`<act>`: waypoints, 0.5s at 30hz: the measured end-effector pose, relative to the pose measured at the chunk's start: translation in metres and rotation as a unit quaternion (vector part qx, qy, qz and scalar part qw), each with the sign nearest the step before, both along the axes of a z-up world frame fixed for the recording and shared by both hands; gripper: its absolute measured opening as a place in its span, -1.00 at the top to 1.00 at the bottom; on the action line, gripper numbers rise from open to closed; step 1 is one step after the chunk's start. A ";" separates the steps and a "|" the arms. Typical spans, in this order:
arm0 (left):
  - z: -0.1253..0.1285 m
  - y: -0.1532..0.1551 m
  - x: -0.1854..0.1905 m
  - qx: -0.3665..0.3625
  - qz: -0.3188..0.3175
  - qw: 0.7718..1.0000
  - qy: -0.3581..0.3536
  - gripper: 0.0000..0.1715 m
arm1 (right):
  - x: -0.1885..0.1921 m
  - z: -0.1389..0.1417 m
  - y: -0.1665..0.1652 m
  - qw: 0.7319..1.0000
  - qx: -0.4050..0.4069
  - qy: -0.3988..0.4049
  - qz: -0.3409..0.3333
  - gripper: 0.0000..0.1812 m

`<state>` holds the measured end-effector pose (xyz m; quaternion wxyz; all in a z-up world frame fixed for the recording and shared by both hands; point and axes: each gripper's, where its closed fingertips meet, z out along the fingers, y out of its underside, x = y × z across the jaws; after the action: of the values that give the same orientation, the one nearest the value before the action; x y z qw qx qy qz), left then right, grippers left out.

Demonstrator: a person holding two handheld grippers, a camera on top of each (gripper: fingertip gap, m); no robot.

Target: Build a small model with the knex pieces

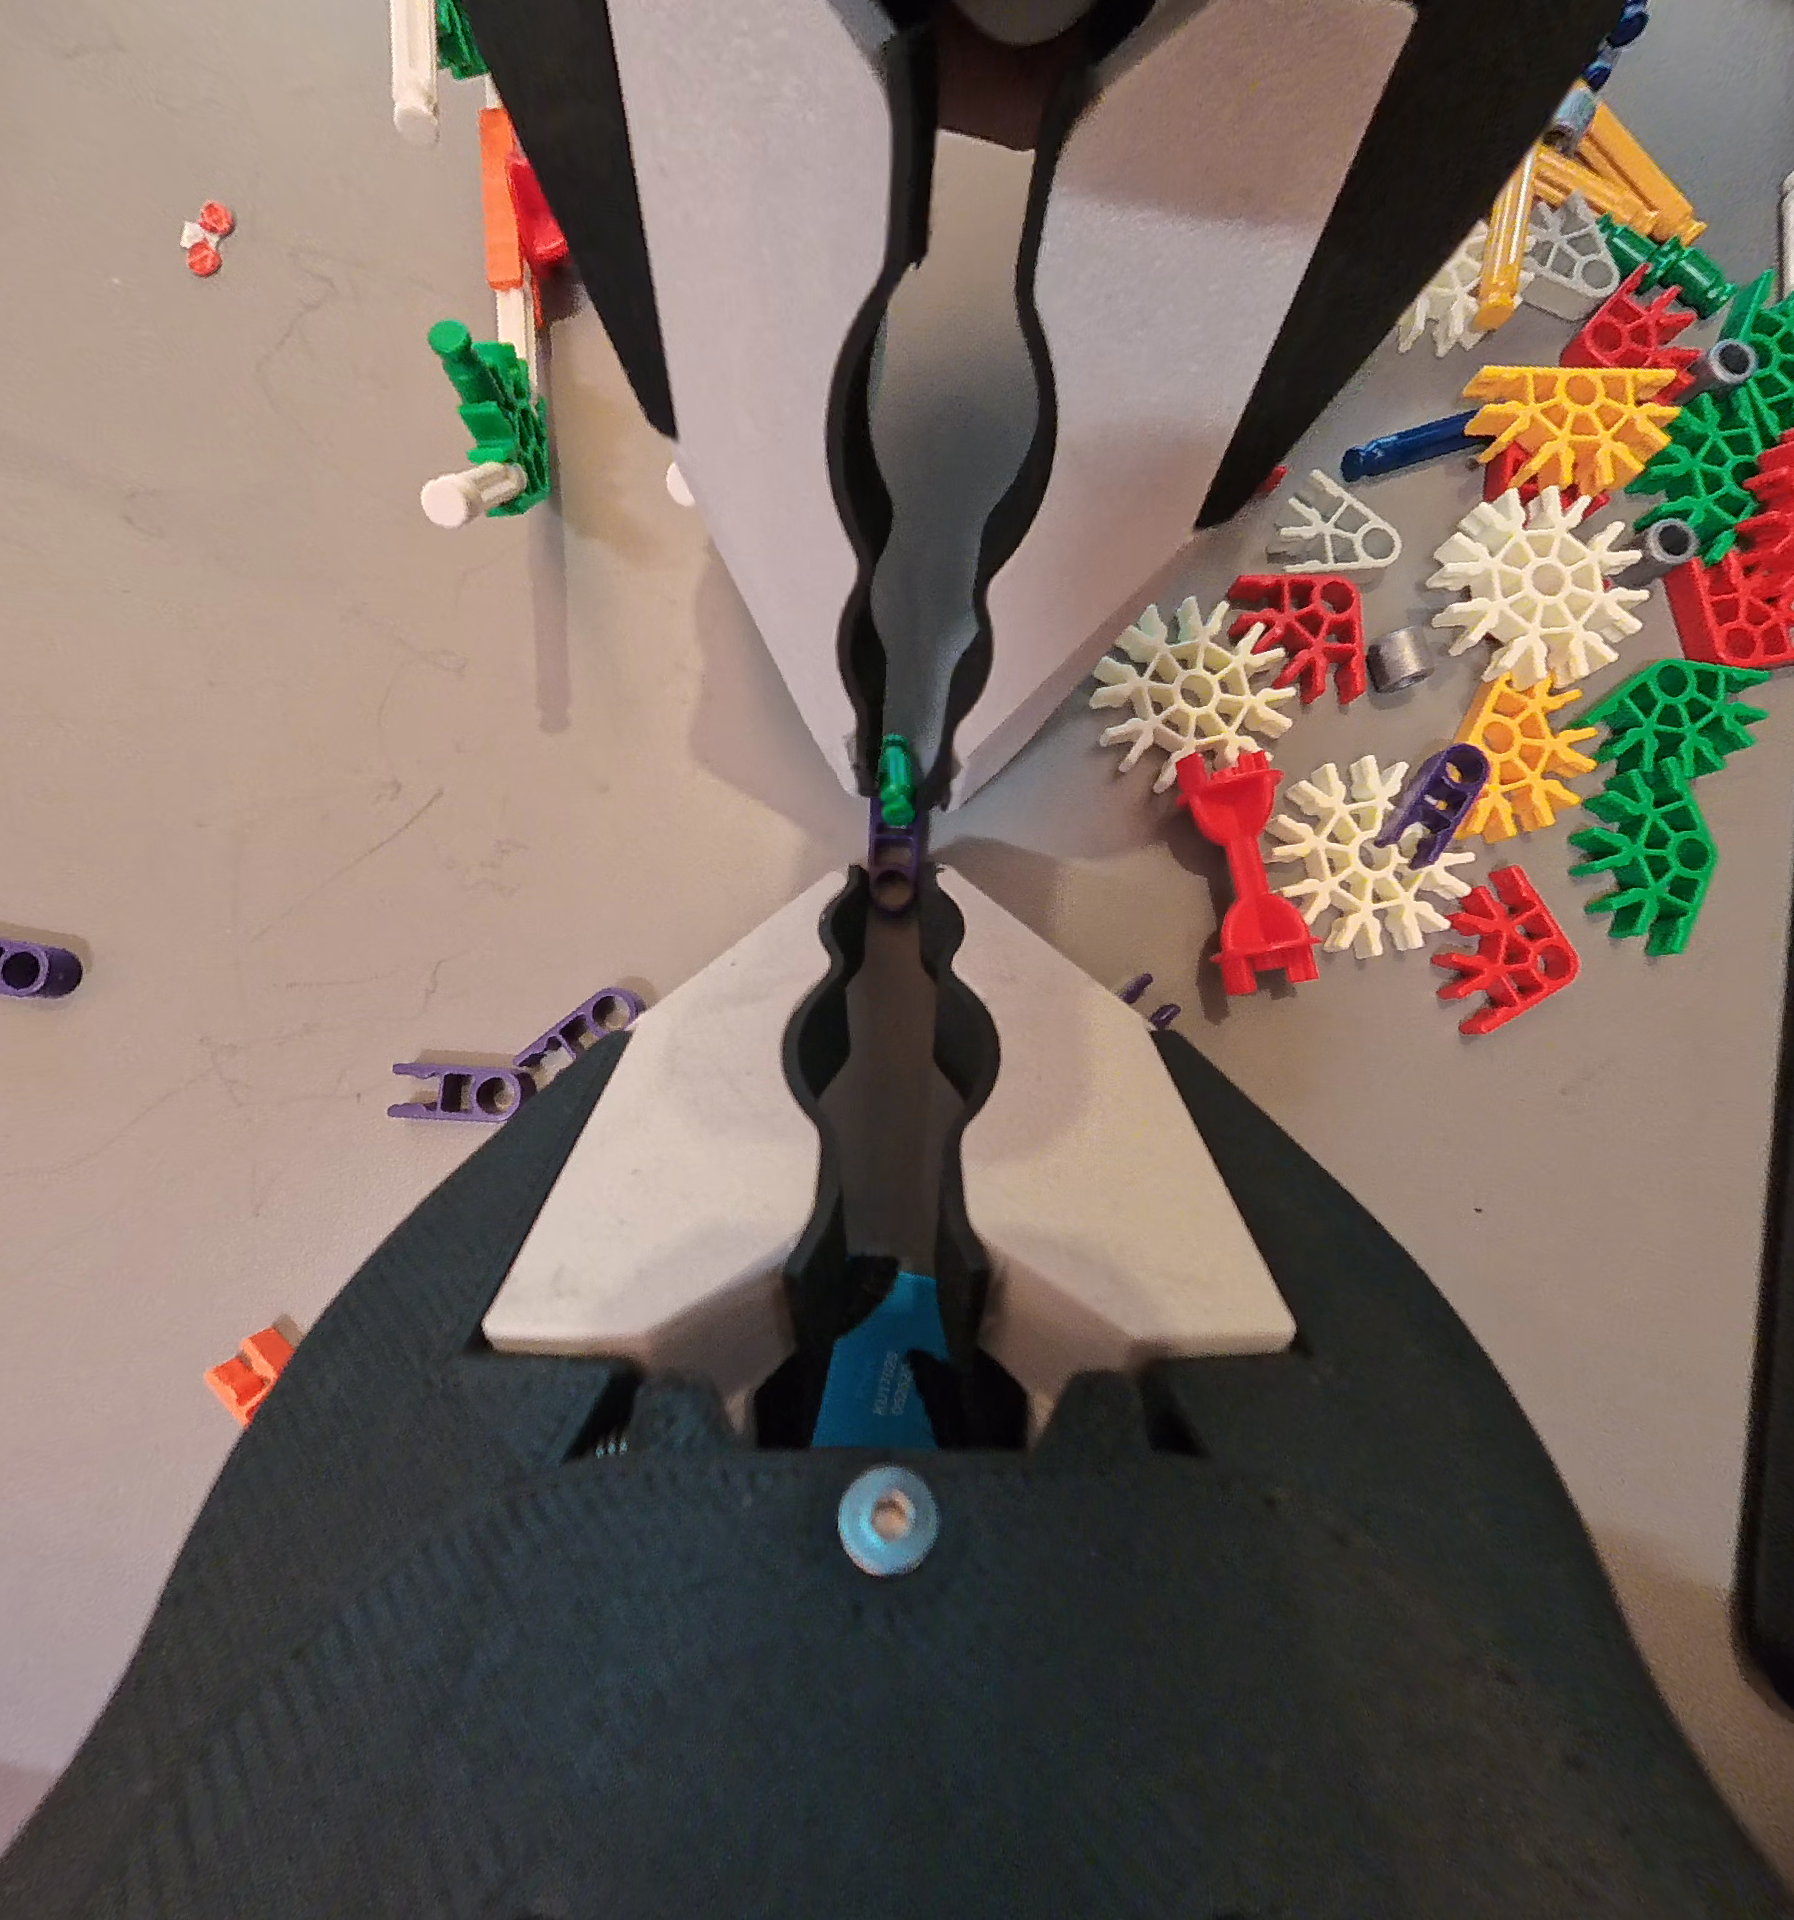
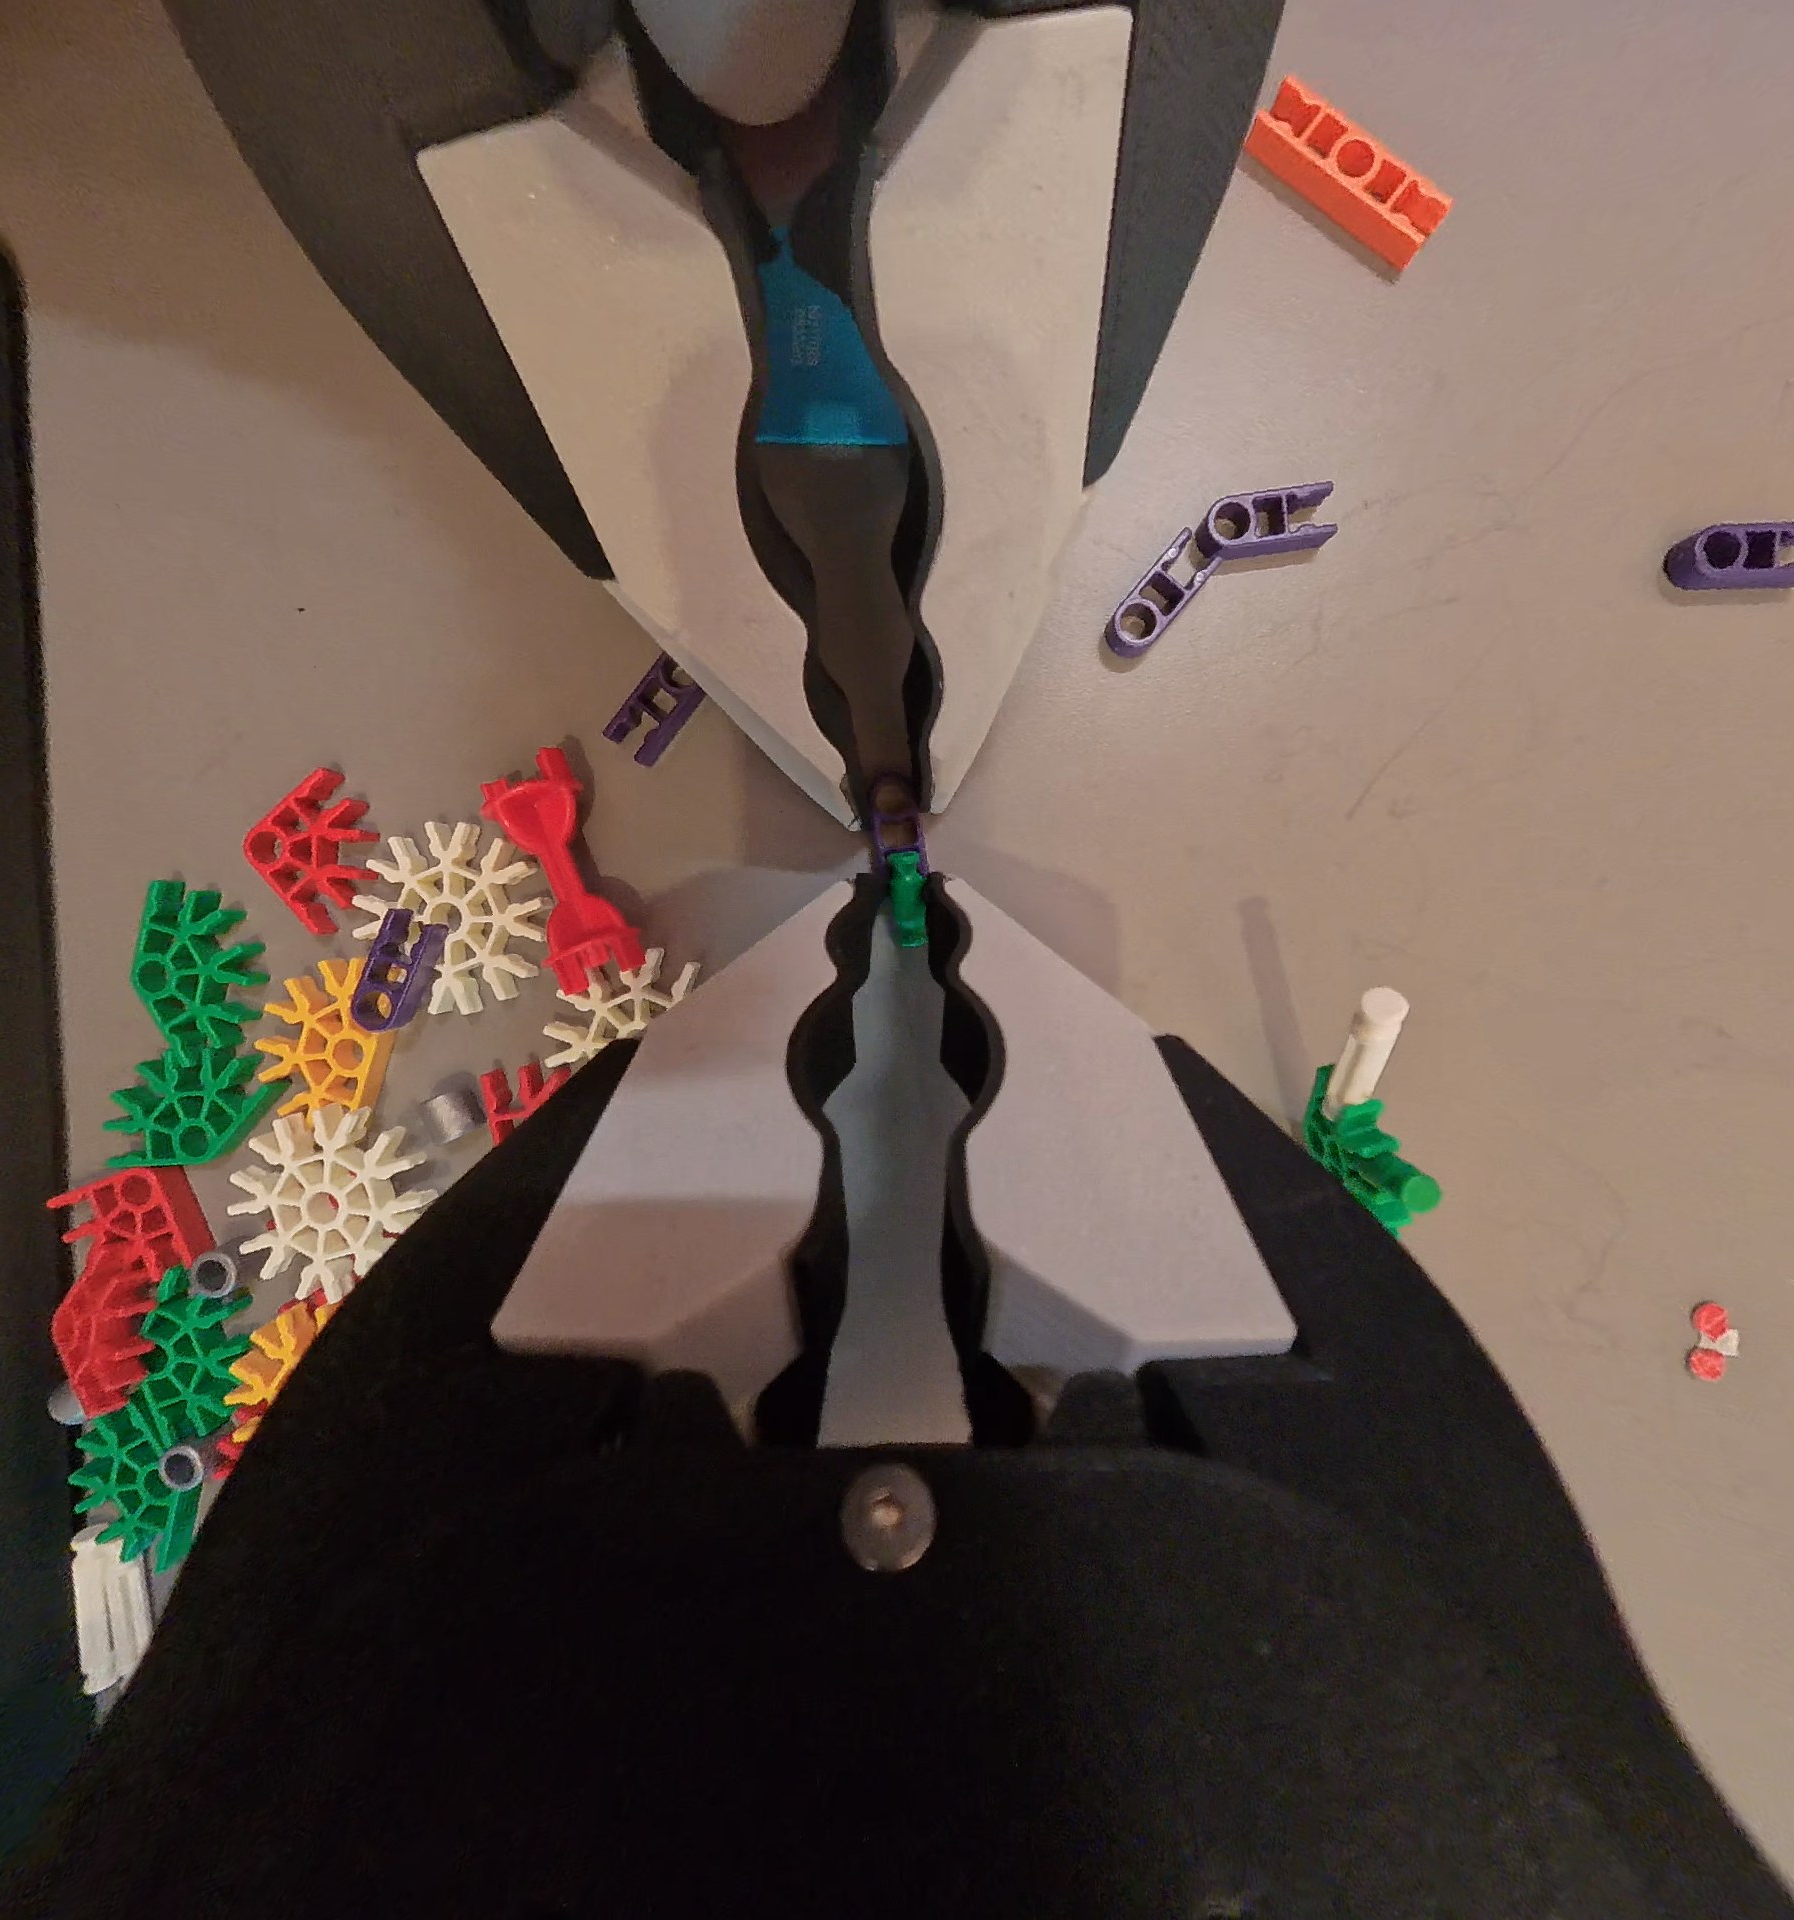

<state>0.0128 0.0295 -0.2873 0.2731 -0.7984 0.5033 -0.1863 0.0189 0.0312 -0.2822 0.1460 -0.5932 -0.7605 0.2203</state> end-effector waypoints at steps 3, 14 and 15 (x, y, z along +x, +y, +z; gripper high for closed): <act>0.000 0.000 0.000 0.000 0.000 1.000 0.000 0.91 | 0.000 0.000 -0.001 1.000 -0.003 0.000 -0.001 0.90; 0.000 0.000 0.000 -0.001 -0.002 1.000 0.003 0.91 | 0.004 -0.002 0.003 1.000 0.005 0.000 -0.008 0.96; 0.000 0.000 0.000 0.000 -0.002 1.000 0.003 0.91 | 0.004 -0.002 0.003 1.000 0.006 0.001 -0.007 0.96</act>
<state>0.0127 0.0294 -0.2873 0.2709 -0.7981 0.5055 -0.1848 0.0230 0.0341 -0.2840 0.1513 -0.5972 -0.7577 0.2154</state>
